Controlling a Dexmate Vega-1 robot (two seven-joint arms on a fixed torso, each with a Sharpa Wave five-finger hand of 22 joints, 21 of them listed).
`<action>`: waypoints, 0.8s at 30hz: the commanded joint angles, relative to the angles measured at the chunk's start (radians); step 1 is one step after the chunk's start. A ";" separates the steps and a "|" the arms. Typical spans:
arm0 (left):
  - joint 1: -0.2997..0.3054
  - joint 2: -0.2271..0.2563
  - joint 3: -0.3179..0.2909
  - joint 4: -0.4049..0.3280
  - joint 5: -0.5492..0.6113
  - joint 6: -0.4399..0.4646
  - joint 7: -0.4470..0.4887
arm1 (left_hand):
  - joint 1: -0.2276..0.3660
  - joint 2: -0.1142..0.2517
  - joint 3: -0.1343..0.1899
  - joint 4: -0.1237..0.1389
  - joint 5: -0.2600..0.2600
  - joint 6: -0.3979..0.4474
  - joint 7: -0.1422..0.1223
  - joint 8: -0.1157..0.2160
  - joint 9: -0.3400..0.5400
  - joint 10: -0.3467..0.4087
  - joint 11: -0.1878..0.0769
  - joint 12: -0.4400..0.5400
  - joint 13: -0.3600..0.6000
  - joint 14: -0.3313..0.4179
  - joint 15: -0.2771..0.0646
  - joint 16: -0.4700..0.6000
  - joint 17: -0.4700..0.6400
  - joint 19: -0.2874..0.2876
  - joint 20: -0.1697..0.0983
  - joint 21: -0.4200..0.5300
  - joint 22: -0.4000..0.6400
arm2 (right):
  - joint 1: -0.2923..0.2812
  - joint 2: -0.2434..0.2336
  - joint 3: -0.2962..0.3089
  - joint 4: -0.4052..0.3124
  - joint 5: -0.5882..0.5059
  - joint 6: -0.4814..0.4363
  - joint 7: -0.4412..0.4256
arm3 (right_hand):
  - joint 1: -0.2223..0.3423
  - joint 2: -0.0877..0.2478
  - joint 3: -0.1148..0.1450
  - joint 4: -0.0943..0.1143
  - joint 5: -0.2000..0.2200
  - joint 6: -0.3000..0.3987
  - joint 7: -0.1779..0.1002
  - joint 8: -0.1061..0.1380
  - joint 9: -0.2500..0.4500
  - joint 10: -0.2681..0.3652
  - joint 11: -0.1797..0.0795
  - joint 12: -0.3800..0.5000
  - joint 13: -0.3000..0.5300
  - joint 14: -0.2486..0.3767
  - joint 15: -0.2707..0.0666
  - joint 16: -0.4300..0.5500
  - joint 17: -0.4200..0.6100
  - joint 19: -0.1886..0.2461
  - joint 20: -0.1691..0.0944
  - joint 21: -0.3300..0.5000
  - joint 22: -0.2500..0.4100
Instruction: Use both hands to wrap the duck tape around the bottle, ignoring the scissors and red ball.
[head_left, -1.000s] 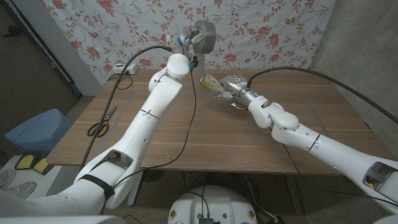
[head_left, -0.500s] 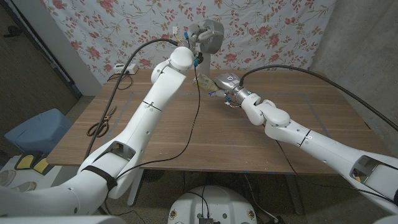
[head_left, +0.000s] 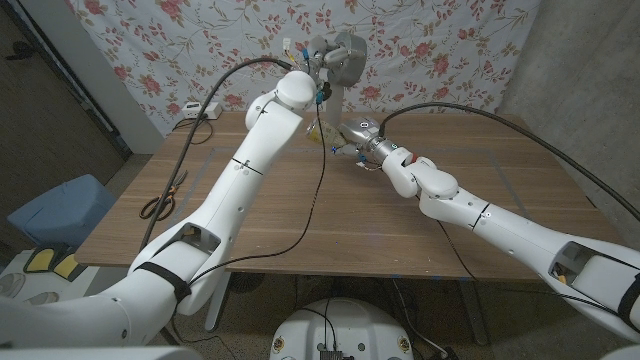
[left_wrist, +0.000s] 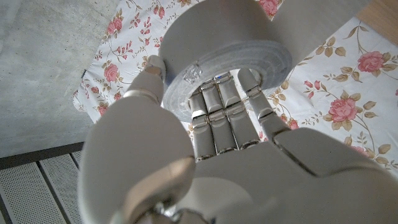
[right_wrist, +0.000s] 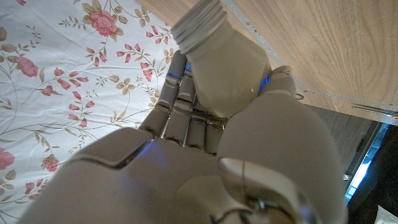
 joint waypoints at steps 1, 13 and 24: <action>-0.009 0.002 0.012 -0.040 0.014 0.067 -0.032 | 0.159 0.138 0.014 0.004 0.002 0.059 0.016 -0.006 0.003 0.170 -0.158 0.002 0.006 0.018 -0.129 -0.004 0.003 0.008 0.000 0.008 0.000 | 0.045 0.045 -0.023 0.088 0.006 0.005 0.011 | 0.077 0.082 0.277 0.126 0.005 0.257 -0.175 0.000 0.005 0.270 -0.151 0.090 0.002 0.130 -0.209 0.008 0.218 0.002 -0.054 0.008 0.000; 0.001 0.030 0.015 -0.117 0.027 0.134 -0.080 | 0.170 0.137 0.009 0.006 0.000 0.062 0.020 -0.012 0.003 0.175 -0.156 0.001 0.012 0.021 -0.124 -0.005 0.006 0.007 0.005 0.018 -0.001 | 0.077 0.072 -0.034 0.165 0.032 0.026 0.016 | 0.080 0.082 0.276 0.126 0.004 0.258 -0.176 -0.002 0.005 0.272 -0.154 0.089 0.003 0.129 -0.211 0.007 0.225 0.000 -0.055 0.014 -0.002; 0.012 0.062 0.027 -0.194 0.041 0.198 -0.118 | 0.188 0.130 0.009 0.000 -0.001 0.075 0.033 -0.016 0.002 0.186 -0.152 0.000 0.013 0.034 -0.122 -0.005 0.006 0.013 0.009 0.031 -0.003 | 0.101 0.084 -0.042 0.207 0.063 0.056 0.035 | 0.082 0.083 0.276 0.127 0.004 0.261 -0.174 -0.004 0.006 0.276 -0.152 0.086 0.001 0.133 -0.210 0.007 0.233 -0.001 -0.054 0.021 -0.003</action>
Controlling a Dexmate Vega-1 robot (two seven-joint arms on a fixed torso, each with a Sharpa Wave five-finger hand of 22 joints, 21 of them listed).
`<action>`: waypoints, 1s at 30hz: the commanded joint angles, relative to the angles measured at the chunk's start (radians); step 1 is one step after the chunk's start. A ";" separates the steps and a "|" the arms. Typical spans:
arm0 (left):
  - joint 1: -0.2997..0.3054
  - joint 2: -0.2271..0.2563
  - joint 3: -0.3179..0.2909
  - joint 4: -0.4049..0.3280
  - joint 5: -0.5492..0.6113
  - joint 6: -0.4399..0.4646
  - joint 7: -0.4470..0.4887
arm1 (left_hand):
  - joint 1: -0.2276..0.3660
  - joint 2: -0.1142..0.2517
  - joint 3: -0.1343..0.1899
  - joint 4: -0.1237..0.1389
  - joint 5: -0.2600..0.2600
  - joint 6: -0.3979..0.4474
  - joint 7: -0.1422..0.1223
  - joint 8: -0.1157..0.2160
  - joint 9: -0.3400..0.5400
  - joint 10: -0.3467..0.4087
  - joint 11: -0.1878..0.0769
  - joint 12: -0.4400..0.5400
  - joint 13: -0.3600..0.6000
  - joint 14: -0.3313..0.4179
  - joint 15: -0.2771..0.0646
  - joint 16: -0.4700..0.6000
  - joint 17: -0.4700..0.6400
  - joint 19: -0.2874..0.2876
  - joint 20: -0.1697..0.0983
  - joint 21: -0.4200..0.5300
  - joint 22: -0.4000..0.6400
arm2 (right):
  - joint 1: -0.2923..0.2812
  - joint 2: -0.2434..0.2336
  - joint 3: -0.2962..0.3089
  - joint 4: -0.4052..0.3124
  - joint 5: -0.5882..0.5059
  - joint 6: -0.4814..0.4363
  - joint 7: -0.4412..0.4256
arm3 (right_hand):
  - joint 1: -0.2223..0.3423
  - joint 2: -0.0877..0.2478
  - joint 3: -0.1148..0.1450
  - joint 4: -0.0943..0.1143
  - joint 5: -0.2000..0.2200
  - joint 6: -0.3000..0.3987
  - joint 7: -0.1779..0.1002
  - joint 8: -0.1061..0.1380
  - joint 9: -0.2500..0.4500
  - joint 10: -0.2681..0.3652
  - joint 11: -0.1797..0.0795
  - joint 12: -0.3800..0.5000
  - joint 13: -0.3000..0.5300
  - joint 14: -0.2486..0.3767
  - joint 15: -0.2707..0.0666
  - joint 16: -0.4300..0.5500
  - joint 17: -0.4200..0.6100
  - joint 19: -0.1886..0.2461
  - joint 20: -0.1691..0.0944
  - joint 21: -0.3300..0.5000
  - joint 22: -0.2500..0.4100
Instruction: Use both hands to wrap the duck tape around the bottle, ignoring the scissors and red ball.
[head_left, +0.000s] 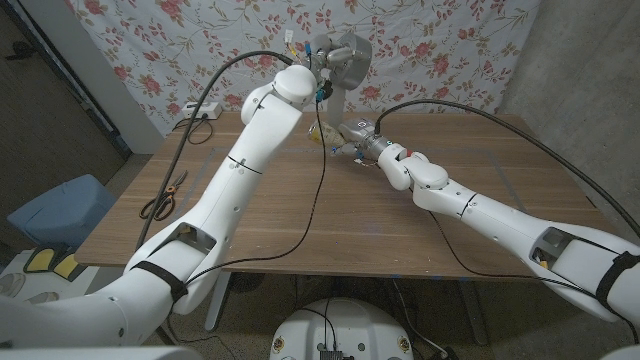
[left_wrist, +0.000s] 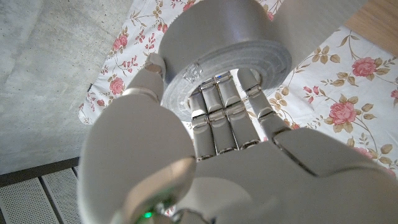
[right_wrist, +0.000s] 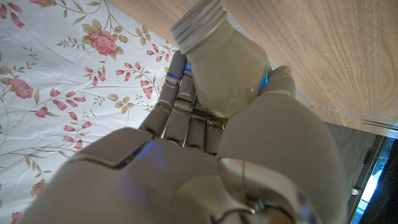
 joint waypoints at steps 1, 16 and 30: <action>0.012 0.047 0.021 -0.105 0.027 0.087 -0.045 | 0.170 0.149 0.009 0.000 0.003 0.060 0.031 -0.001 0.004 0.169 -0.159 0.007 0.012 0.028 -0.119 -0.005 0.001 0.005 0.003 0.009 0.002 | 0.024 0.013 -0.008 0.044 0.047 0.040 0.028 | 0.082 0.083 0.276 0.127 0.004 0.257 -0.174 0.006 0.001 0.276 -0.152 0.086 0.002 0.133 -0.210 0.004 0.233 -0.002 -0.054 0.010 0.002; 0.063 0.121 0.039 -0.265 0.077 0.169 -0.093 | 0.189 0.137 0.012 0.002 0.009 0.071 0.042 -0.012 0.003 0.183 -0.148 -0.002 0.006 0.053 -0.113 -0.017 -0.017 0.028 0.013 0.034 0.000 | 0.030 0.010 -0.008 0.047 0.059 0.036 0.045 | 0.085 0.084 0.275 0.127 0.002 0.257 -0.171 0.003 0.000 0.279 -0.147 0.083 0.001 0.134 -0.210 0.003 0.242 -0.005 -0.054 0.018 0.001; 0.184 0.124 -0.019 -0.336 0.068 0.095 -0.050 | 0.183 0.134 0.008 0.012 0.009 0.078 0.037 -0.023 0.002 0.196 -0.148 -0.015 -0.009 0.058 -0.121 -0.041 -0.047 0.032 -0.002 0.048 -0.002 | 0.048 0.044 0.004 0.119 0.035 -0.024 -0.038 | 0.087 0.084 0.274 0.128 0.001 0.257 -0.172 0.002 0.003 0.278 -0.151 0.083 0.007 0.135 -0.210 0.002 0.251 -0.006 -0.054 0.026 0.000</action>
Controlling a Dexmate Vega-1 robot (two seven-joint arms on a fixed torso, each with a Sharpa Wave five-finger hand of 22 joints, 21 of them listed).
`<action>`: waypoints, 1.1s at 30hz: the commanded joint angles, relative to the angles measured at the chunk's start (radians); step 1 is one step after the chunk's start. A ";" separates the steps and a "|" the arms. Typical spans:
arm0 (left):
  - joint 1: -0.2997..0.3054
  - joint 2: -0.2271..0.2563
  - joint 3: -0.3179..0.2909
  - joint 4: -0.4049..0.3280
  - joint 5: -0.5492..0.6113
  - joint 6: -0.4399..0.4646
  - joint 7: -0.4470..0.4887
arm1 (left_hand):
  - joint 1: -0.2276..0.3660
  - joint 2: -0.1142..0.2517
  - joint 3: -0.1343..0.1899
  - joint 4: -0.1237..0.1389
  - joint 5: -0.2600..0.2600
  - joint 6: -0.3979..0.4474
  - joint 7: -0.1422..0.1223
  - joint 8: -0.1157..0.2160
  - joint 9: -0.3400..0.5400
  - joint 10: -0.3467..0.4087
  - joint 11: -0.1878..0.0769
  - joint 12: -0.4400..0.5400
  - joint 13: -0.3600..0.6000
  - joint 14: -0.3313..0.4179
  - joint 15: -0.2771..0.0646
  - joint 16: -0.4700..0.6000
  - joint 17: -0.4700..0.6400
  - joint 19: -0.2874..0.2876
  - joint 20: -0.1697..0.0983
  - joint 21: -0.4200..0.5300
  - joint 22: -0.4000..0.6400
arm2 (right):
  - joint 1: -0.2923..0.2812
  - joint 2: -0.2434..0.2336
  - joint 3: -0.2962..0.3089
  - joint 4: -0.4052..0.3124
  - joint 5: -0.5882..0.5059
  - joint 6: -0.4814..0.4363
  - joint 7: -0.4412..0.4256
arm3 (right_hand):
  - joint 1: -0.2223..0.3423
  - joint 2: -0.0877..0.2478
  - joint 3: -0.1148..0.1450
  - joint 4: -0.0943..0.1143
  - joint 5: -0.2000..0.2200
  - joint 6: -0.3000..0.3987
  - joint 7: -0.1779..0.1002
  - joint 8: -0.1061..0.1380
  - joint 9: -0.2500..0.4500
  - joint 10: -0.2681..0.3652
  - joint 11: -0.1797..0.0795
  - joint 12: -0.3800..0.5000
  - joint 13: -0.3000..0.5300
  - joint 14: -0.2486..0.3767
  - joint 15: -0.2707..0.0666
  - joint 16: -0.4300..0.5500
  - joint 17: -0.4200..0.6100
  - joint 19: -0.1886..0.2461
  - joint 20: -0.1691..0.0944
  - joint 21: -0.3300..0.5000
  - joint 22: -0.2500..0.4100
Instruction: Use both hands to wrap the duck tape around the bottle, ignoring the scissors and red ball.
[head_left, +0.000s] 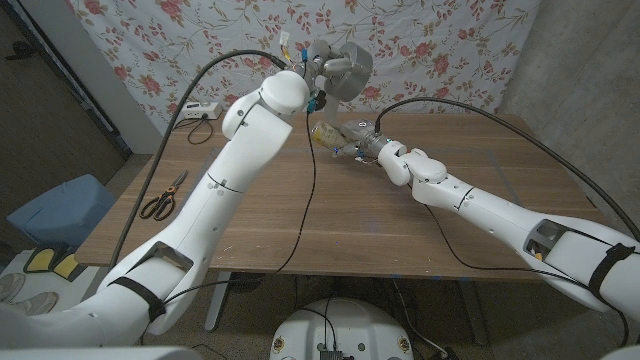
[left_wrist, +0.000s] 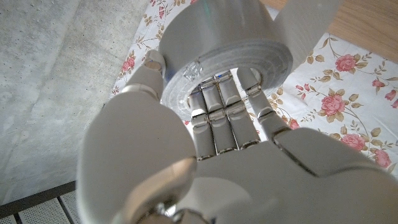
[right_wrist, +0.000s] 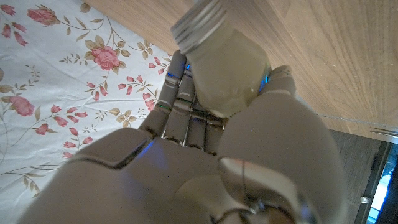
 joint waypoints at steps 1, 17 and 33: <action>0.101 0.004 -0.057 -0.057 -0.018 -0.062 0.027 | 0.159 0.156 0.005 0.014 0.005 0.053 0.027 -0.004 0.002 0.173 -0.162 -0.010 -0.013 0.046 -0.140 -0.008 -0.013 0.006 -0.015 0.010 0.001 | 0.011 0.017 0.015 0.044 -0.012 -0.045 -0.074 | 0.085 0.085 0.274 0.128 0.003 0.255 -0.171 0.004 0.003 0.271 -0.157 0.082 0.006 0.131 -0.214 0.002 0.251 -0.003 -0.057 0.004 0.002; 0.134 -0.025 -0.106 0.051 -0.157 -0.102 -0.022 | 0.141 0.158 -0.004 0.020 0.004 0.051 0.010 -0.020 -0.001 0.172 -0.165 -0.039 -0.045 0.066 -0.141 -0.027 -0.044 0.007 -0.028 0.021 -0.003 | -0.026 -0.010 0.092 -0.015 0.082 -0.060 -0.125 | 0.087 0.087 0.274 0.129 0.002 0.257 -0.170 0.003 0.004 0.274 -0.161 0.079 0.005 0.136 -0.214 0.002 0.260 -0.002 -0.056 0.013 0.000; 0.151 -0.021 -0.099 0.077 -0.270 -0.311 -0.058 | 0.145 0.167 -0.010 0.016 0.001 0.049 0.020 -0.032 0.000 0.171 -0.162 -0.058 -0.061 0.060 -0.143 -0.033 -0.044 -0.008 -0.031 0.027 -0.004 | 0.002 0.043 0.058 0.050 0.046 -0.133 -0.171 | 0.090 0.087 0.275 0.129 -0.001 0.264 -0.168 0.004 0.007 0.289 -0.159 0.085 0.012 0.152 -0.214 0.007 0.272 0.005 -0.054 0.026 0.000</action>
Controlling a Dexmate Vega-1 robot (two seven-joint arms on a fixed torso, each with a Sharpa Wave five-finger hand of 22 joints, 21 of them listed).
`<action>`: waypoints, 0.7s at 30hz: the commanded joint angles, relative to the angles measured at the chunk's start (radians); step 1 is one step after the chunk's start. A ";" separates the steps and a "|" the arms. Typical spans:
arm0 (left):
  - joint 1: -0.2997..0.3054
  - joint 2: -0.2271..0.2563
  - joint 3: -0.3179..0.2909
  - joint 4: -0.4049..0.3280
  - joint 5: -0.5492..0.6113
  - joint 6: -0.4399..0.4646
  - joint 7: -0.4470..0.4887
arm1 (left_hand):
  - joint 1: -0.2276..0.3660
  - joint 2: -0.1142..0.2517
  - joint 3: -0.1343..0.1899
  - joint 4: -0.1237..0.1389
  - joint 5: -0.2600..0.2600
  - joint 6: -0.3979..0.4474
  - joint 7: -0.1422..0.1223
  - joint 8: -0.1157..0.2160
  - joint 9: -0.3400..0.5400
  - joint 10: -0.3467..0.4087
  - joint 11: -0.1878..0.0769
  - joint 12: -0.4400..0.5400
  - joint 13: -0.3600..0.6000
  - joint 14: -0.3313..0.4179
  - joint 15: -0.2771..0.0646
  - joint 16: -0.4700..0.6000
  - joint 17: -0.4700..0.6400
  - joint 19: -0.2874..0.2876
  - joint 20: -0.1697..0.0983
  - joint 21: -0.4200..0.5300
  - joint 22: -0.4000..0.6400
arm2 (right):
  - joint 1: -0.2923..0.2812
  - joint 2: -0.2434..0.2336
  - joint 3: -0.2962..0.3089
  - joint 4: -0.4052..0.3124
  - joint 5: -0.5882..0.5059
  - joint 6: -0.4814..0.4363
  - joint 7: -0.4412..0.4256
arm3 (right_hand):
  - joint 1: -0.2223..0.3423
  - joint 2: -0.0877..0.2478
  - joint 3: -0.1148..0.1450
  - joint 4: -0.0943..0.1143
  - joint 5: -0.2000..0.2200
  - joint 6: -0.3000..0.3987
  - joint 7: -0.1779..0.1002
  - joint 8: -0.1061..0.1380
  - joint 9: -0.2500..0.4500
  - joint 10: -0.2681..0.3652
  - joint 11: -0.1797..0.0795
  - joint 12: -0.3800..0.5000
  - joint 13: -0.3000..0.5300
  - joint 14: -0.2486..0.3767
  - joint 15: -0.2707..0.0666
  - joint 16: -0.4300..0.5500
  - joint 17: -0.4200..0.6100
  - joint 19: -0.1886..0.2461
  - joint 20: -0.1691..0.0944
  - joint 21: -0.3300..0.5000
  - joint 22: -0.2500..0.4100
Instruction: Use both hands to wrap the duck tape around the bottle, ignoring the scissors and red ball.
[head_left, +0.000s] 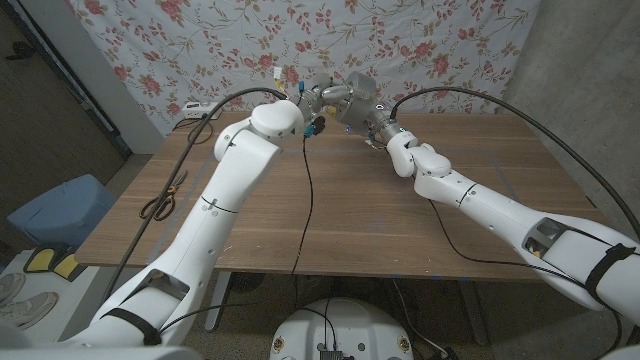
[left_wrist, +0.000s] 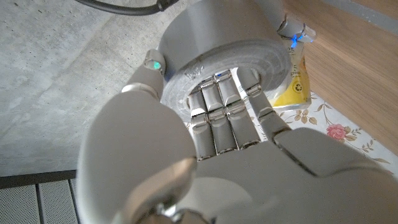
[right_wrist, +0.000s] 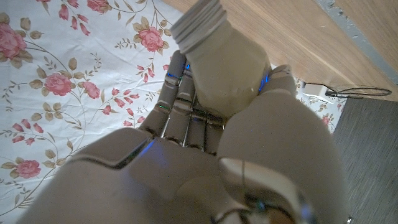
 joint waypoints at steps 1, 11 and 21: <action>0.038 -0.013 -0.006 0.029 -0.079 -0.210 0.019 | 0.149 0.164 -0.001 0.005 0.002 0.020 0.016 -0.007 0.006 0.151 -0.155 -0.001 0.006 0.031 -0.137 -0.002 0.006 -0.015 -0.004 0.004 0.002 | 0.014 0.028 -0.012 0.041 0.001 -0.045 -0.032 | 0.088 0.089 0.273 0.127 0.002 0.259 -0.174 0.008 0.003 0.291 -0.160 0.084 0.003 0.146 -0.221 0.007 0.273 0.004 -0.053 0.007 0.004; 0.031 -0.083 0.001 0.156 -0.020 -0.528 0.260 | 0.132 0.179 -0.015 0.017 0.006 0.005 -0.028 -0.021 0.011 0.129 -0.179 -0.013 0.017 -0.003 -0.139 -0.016 0.016 -0.046 -0.016 0.004 0.000 | 0.003 0.019 -0.014 0.041 0.007 -0.042 -0.052 | 0.089 0.088 0.273 0.126 0.001 0.260 -0.175 0.007 0.004 0.292 -0.162 0.084 0.006 0.146 -0.221 0.007 0.280 0.004 -0.053 0.013 0.004; -0.003 -0.138 0.004 0.271 -0.048 -0.681 0.375 | 0.107 0.192 -0.030 0.029 0.017 -0.002 -0.081 -0.024 0.022 0.104 -0.202 -0.025 0.037 -0.030 -0.142 -0.031 0.024 -0.065 -0.011 0.003 -0.004 | -0.004 0.007 -0.015 0.027 0.002 -0.048 -0.057 | 0.090 0.088 0.272 0.127 -0.001 0.261 -0.177 0.006 0.004 0.294 -0.163 0.082 0.005 0.146 -0.221 0.007 0.287 0.003 -0.053 0.017 0.003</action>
